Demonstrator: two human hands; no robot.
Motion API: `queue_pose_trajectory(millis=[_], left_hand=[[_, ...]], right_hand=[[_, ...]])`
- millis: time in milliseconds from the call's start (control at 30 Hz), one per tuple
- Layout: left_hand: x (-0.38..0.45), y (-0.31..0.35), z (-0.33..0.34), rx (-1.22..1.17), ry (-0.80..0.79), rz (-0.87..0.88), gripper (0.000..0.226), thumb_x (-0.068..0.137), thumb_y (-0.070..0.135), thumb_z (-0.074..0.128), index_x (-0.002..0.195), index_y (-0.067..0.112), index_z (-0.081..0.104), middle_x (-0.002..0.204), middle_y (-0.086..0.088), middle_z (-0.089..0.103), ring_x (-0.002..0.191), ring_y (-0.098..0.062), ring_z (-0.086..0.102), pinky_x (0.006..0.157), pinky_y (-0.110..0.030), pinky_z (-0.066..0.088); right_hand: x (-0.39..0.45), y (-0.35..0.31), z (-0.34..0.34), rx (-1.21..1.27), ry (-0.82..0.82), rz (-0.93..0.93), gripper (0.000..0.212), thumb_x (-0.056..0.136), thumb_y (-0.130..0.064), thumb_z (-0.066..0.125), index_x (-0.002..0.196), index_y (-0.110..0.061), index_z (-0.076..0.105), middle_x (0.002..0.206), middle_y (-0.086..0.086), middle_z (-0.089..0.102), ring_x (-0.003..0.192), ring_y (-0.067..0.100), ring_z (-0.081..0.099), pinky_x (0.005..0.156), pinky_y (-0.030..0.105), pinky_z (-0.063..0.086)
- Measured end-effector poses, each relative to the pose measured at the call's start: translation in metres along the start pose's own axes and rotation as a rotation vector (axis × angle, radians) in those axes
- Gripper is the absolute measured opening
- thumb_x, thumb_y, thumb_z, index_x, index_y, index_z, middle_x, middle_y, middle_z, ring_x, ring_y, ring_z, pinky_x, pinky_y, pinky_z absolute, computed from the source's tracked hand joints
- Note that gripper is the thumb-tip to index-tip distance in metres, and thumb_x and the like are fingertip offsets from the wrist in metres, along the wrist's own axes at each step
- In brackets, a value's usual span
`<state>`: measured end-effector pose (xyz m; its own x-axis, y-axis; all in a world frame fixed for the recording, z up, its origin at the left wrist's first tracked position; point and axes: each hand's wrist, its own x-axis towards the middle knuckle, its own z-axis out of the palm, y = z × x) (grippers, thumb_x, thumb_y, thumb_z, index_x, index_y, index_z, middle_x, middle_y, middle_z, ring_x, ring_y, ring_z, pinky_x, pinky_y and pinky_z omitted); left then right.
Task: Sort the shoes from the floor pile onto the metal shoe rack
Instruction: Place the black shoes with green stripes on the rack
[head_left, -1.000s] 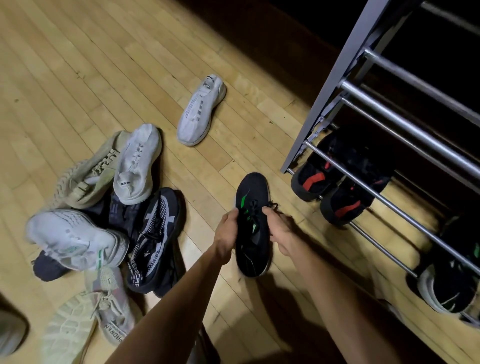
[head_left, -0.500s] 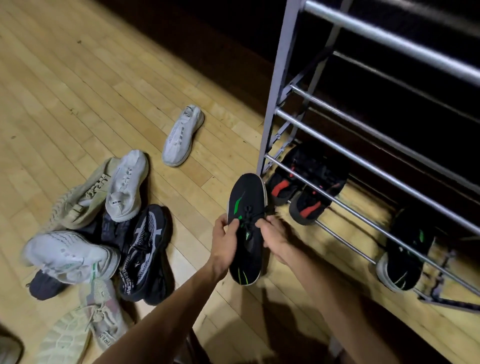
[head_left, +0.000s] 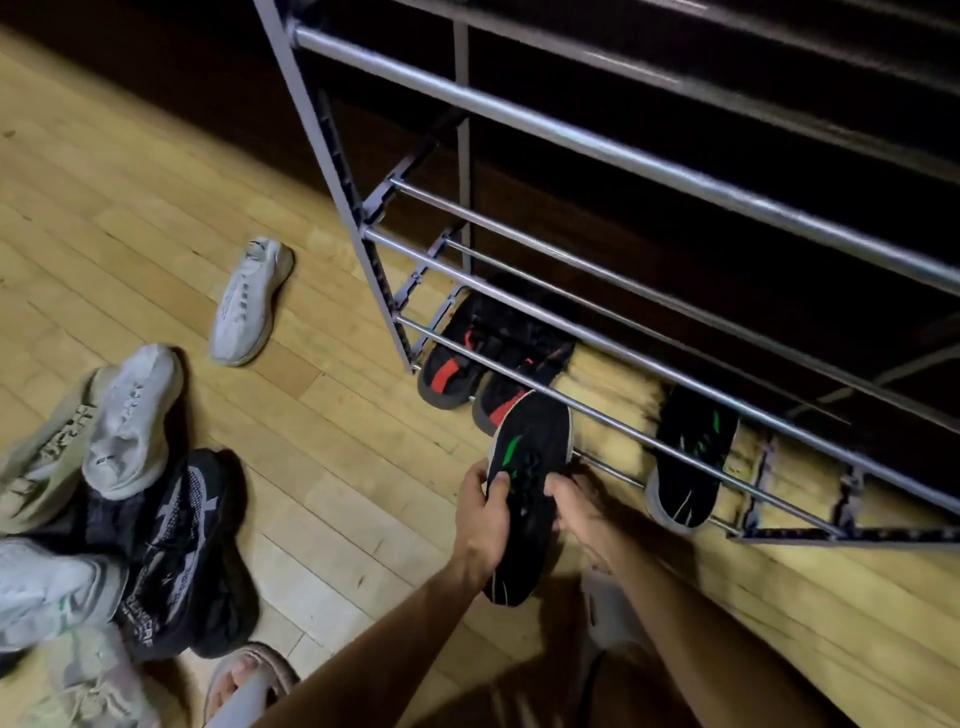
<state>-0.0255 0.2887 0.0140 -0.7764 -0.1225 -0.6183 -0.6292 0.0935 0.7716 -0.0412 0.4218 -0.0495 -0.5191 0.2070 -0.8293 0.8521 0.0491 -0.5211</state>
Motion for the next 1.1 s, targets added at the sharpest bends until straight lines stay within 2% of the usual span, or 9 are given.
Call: queue_pose_trajectory(millis=[133,300,400,533,600,700,867,933,1100], left_hand=[[0.007,0.017,0.03,-0.068,-0.066,-0.004,0.017,0.103,0.017,0.04,0.103,0.022,0.057,0.102,-0.003,0.065,0.095,-0.015,0.061,0.077,-0.02,0.047],[0.016,0.044,0.056,-0.098,-0.222,-0.065,0.037,0.106,0.031,0.032,0.118,0.014,0.063,0.107,0.002,0.069,0.099,-0.011,0.064,0.064,-0.008,0.048],[0.02,0.054,0.066,-0.108,-0.32,-0.115,0.04,0.106,0.037,0.025,0.11,0.019,0.061,0.092,0.015,0.064,0.074,0.007,0.065,0.05,-0.007,0.045],[0.019,0.053,0.076,-0.165,-0.386,-0.237,0.049,0.106,0.043,0.017,0.12,0.017,0.056,0.097,0.013,0.059,0.073,0.005,0.055,0.078,-0.023,0.042],[0.024,0.048,0.082,-0.214,-0.365,-0.281,0.051,0.105,0.046,0.017,0.121,0.016,0.057,0.103,0.009,0.057,0.078,-0.002,0.053,0.087,-0.028,0.038],[0.032,0.044,0.093,-0.222,-0.337,-0.287,0.053,0.103,0.051,0.021,0.12,0.018,0.059,0.103,0.008,0.059,0.08,0.0,0.055,0.089,-0.031,0.04],[0.048,0.043,0.102,-0.145,-0.292,-0.211,0.044,0.1,0.054,0.028,0.103,0.027,0.062,0.092,0.016,0.062,0.082,0.002,0.055,0.078,-0.029,0.043],[0.052,0.049,0.106,-0.131,-0.289,-0.202,0.043,0.101,0.051,0.029,0.108,0.025,0.063,0.093,0.014,0.063,0.083,0.002,0.056,0.069,-0.025,0.042],[0.056,0.058,0.108,-0.053,-0.289,-0.145,0.043,0.104,0.046,0.026,0.119,0.021,0.058,0.103,0.013,0.058,0.092,0.001,0.054,0.08,-0.022,0.038]], right_hand=[[0.002,-0.011,-0.026,0.072,0.046,-0.021,0.054,0.069,-0.041,0.056,0.113,-0.01,0.062,0.111,0.015,0.067,0.096,0.031,0.066,0.072,0.039,0.057],[0.037,-0.021,-0.067,0.028,0.21,-0.05,0.059,0.062,-0.059,0.05,0.098,-0.017,0.069,0.109,0.016,0.07,0.099,0.036,0.065,0.089,0.05,0.054],[0.011,-0.051,-0.08,0.145,0.177,-0.075,0.026,0.097,-0.033,0.046,0.086,-0.018,0.063,0.092,0.007,0.069,0.084,0.022,0.065,0.065,0.025,0.055],[0.027,-0.056,-0.094,0.248,0.155,-0.131,0.026,0.098,-0.021,0.046,0.109,-0.006,0.064,0.108,0.014,0.068,0.095,0.027,0.066,0.069,0.033,0.052],[0.039,-0.051,-0.096,0.257,0.154,-0.137,0.02,0.096,-0.026,0.049,0.101,-0.016,0.066,0.114,0.013,0.065,0.101,0.027,0.064,0.083,0.042,0.053],[0.071,-0.033,-0.102,0.255,0.2,-0.16,0.014,0.084,-0.041,0.056,0.083,-0.03,0.065,0.116,0.011,0.062,0.107,0.029,0.06,0.091,0.048,0.047],[0.047,-0.054,-0.098,0.272,0.216,-0.182,0.026,0.083,-0.036,0.057,0.098,-0.017,0.066,0.106,0.007,0.063,0.087,0.02,0.058,0.067,0.029,0.044],[0.042,-0.06,-0.095,0.249,0.233,-0.189,0.044,0.075,-0.044,0.056,0.105,-0.014,0.068,0.113,0.007,0.064,0.097,0.022,0.06,0.079,0.035,0.048],[0.036,-0.063,-0.082,0.257,0.305,-0.151,0.044,0.088,-0.035,0.05,0.123,-0.01,0.058,0.126,0.007,0.056,0.116,0.025,0.054,0.101,0.043,0.043]])
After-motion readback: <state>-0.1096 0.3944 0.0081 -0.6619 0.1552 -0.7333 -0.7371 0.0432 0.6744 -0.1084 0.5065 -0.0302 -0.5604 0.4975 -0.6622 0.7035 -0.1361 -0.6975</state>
